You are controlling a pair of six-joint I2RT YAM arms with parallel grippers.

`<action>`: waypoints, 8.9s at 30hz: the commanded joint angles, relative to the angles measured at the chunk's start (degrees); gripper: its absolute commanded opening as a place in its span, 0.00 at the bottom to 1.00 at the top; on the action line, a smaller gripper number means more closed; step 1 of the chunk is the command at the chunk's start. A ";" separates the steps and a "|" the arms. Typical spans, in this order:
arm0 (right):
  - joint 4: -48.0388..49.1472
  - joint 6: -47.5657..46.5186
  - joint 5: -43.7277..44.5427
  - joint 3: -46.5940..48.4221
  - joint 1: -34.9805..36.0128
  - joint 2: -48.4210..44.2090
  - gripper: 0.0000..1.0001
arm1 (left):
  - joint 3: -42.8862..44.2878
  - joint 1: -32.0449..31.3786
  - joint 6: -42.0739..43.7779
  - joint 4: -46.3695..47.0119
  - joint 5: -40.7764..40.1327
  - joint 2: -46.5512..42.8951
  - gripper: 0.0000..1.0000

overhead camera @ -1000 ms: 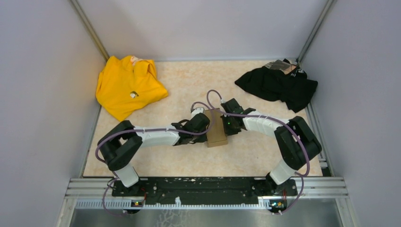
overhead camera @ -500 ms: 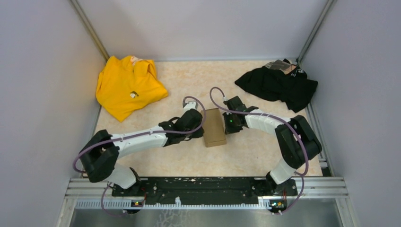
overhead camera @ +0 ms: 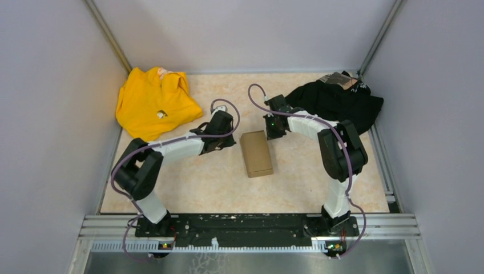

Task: Fold the paper box

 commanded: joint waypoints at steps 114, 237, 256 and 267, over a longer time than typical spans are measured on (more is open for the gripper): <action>5.38 3.32 -4.36 -17.43 -1.19 -16.19 0.33 | -5.90 8.79 8.89 3.51 27.72 1.41 0.21; 8.99 -1.02 -20.64 -4.14 2.71 -3.77 0.31 | -29.67 2.36 -13.23 11.90 21.64 -24.21 0.00; 9.31 -0.34 -23.82 -9.81 4.02 -4.89 0.30 | -26.72 2.38 -11.58 18.29 19.71 -12.79 0.00; 11.88 3.46 -20.20 -16.06 9.01 -7.84 0.28 | -20.20 2.42 -9.01 18.03 18.68 -6.65 0.00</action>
